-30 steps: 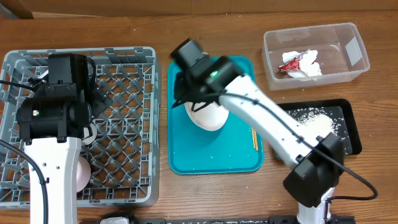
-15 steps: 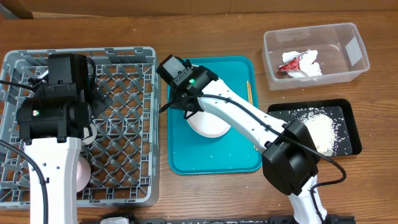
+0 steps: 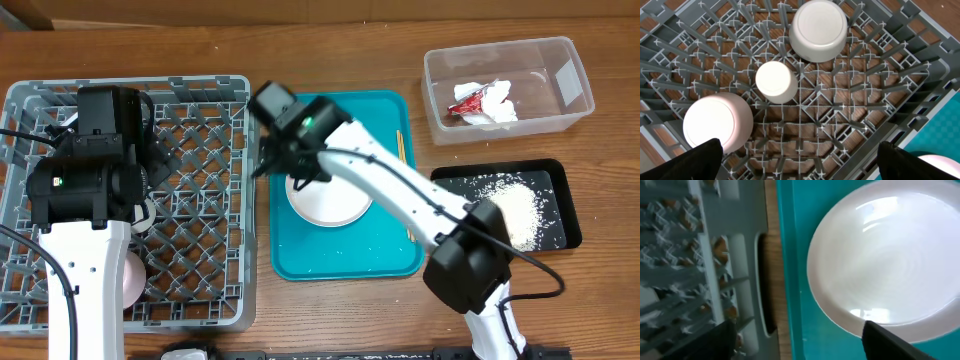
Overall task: Sort waste into correct bins and load items into the dishwasher
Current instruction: 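Carry the white plate with the right gripper and lower it onto the teal tray, then release the plate and raise the right gripper back to the right side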
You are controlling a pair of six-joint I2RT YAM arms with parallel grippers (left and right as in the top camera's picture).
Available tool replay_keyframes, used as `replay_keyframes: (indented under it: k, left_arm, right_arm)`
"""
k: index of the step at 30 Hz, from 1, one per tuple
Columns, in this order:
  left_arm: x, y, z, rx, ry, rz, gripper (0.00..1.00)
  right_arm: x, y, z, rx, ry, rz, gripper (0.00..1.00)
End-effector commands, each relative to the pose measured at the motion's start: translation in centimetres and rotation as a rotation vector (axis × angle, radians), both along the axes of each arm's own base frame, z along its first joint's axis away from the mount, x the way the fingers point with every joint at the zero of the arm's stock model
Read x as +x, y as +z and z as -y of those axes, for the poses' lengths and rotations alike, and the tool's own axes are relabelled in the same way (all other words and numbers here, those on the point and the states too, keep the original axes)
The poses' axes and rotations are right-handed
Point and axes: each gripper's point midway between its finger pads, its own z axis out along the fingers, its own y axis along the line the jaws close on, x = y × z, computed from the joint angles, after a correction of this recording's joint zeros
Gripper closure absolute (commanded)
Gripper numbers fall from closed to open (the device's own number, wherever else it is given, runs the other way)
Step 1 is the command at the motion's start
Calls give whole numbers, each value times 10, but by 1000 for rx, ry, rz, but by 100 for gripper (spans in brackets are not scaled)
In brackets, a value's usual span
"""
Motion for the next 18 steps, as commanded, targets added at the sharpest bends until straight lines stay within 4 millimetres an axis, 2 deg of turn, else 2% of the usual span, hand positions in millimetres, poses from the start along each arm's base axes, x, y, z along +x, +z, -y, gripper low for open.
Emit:
replay_keyframes:
  k: [1, 4, 6, 9, 11, 14, 15, 17, 18]
  left_arm:
    - [1, -2, 1, -10, 11, 5, 0]
    - [1, -2, 1, -10, 11, 4, 0]
    - [1, -2, 1, -10, 11, 5, 0]
    - [1, -2, 1, -10, 11, 5, 0]
    - [1, -2, 1, -10, 11, 4, 0]
    - [1, -2, 1, -10, 11, 5, 0]
    - [1, -2, 1, -10, 11, 5, 0]
    - [1, -2, 1, -10, 11, 5, 0]
    - [1, -2, 1, -10, 11, 5, 0]
  right_arm:
    - [34, 65, 32, 45, -78, 114, 0]
    - [52, 105, 79, 6, -177, 176, 0]
    - [63, 130, 120, -25, -266, 221, 0]
    - [76, 153, 180, -74, -392, 258, 0]
    - [82, 161, 224, -120, -484, 271, 0]
    - [93, 165, 280, -176, -514, 284, 0]
    - [95, 165, 293, -189, -522, 283, 0]
    - [97, 163, 332, -228, -552, 273, 0]
    - [97, 162, 343, -238, -561, 270, 0]
